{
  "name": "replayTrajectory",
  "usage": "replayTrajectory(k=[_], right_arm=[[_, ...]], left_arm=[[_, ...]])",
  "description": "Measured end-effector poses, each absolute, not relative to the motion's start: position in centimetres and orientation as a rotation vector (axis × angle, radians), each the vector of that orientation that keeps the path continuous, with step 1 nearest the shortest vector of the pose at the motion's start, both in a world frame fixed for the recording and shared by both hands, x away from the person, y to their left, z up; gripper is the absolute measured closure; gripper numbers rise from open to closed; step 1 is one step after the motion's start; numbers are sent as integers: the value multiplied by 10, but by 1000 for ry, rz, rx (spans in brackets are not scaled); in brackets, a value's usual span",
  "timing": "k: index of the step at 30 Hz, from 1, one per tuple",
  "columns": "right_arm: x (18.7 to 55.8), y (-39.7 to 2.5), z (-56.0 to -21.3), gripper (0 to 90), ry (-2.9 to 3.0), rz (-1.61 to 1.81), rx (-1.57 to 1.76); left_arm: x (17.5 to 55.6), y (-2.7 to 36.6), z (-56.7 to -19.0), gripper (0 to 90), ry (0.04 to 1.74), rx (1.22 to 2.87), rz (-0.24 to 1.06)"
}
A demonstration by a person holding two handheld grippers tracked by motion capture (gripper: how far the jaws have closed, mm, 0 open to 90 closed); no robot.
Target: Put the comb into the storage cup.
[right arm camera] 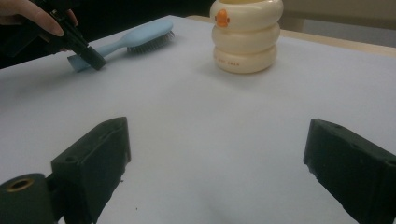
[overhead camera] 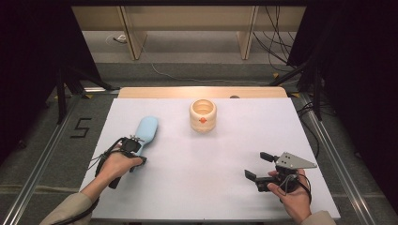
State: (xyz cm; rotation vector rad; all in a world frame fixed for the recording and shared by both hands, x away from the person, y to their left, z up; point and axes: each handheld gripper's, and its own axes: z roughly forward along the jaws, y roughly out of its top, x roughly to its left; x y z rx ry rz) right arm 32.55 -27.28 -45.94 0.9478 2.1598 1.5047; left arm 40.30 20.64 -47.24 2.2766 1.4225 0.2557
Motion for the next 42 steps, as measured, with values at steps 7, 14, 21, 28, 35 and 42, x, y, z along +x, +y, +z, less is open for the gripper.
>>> replayTrajectory(k=[7, 14, 21, 28, 35, 42], right_arm=[[325, -273, -459, 83, 2161, 1505, 949], [326, -273, -460, 83, 2161, 1506, 951], [325, -273, -460, 83, 2161, 1506, 953], [325, -273, -460, 83, 2164, 1503, 951], [326, -273, -460, 83, 2169, 1503, 951], [326, -272, -461, 83, 2175, 1501, 954]], left_arm=[[403, 209, -473, 896, 1433, 2274, 253], [404, 213, -473, 888, 1446, 2261, 254], [401, 212, -465, 773, 1416, 2233, 256], [399, 209, -444, 503, 1373, 2152, 308], [414, 212, -440, 157, 1430, 2215, 402], [431, 214, -449, 27, 1519, 2241, 408]])
